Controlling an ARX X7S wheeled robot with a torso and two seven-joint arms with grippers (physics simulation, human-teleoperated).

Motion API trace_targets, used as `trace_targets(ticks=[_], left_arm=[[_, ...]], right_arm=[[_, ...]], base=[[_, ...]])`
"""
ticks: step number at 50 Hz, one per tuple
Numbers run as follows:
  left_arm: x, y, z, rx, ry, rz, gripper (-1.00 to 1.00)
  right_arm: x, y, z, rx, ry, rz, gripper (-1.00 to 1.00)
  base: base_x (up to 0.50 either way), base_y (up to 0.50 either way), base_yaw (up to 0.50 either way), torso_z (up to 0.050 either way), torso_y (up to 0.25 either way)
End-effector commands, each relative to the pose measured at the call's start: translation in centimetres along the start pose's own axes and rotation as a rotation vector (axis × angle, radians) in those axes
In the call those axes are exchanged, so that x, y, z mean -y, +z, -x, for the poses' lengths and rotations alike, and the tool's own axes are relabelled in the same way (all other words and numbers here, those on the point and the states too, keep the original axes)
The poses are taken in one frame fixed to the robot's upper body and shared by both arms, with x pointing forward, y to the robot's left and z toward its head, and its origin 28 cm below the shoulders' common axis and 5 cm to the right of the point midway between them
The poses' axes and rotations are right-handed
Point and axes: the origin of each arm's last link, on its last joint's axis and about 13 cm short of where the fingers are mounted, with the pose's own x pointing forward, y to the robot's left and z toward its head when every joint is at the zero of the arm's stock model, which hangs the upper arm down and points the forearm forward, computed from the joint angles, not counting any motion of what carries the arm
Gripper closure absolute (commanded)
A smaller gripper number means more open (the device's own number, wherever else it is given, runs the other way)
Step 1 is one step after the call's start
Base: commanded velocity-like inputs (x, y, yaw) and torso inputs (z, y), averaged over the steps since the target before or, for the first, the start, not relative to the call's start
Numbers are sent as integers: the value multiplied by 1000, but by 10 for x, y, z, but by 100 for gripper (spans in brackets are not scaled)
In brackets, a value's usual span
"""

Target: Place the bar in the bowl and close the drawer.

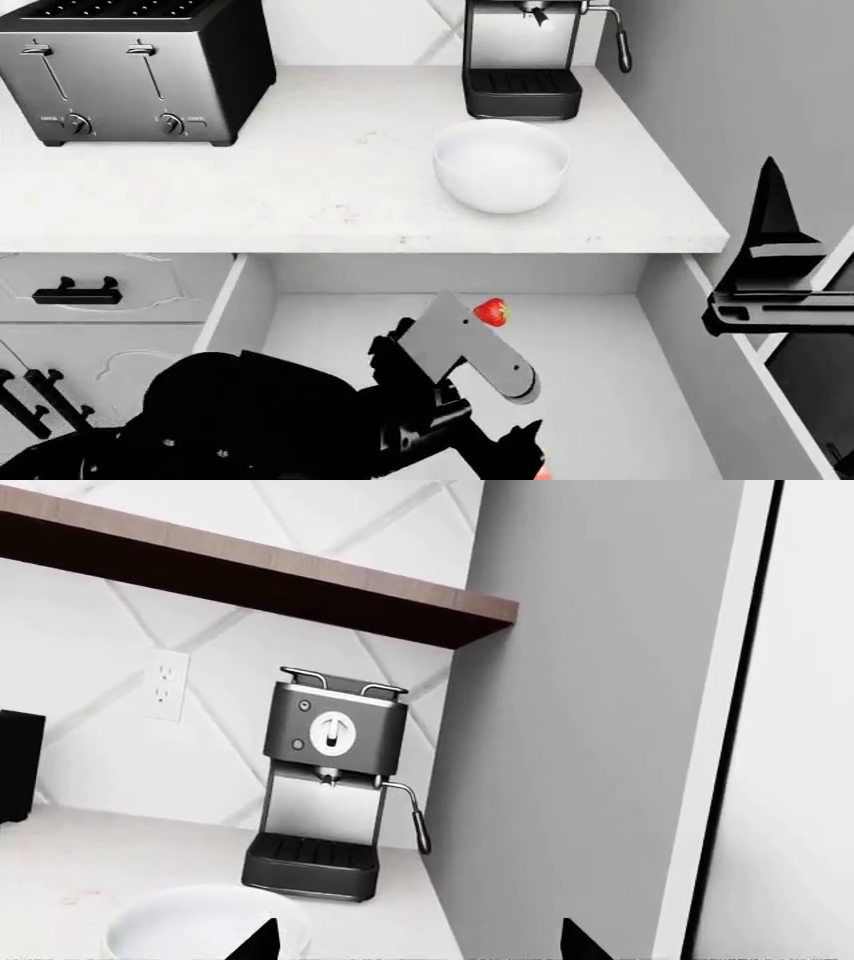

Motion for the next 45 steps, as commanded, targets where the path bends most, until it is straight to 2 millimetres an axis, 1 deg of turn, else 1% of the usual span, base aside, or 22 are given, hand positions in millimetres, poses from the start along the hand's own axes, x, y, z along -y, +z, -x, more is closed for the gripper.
trace_targets(ticks=[1, 6, 23, 34, 45], left_arm=[[-4, -15, -22, -87, 7, 3, -100], [0, -25, -29, -122, -6, -8, -100], [4, -36, -48, -156, -27, 9, -100], [8, -38, -61, -158, -37, 10, -100], [17, -42, -70, -176, -61, 0, -100]], right_arm=[[0, -4, -1, -11, -1, 0, -100], [0, -5, 0, -13, -4, -2, -100], [1, -11, 1, -21, -5, -8, -100], [2, -13, 0, -27, -9, -13, -100], [3, -15, 2, -29, -13, -17, -100]], base=[[0, 0, 0, 0, 0], [0, 0, 0, 0, 0], [0, 0, 0, 0, 0], [0, 0, 0, 0, 0], [0, 0, 0, 0, 0]])
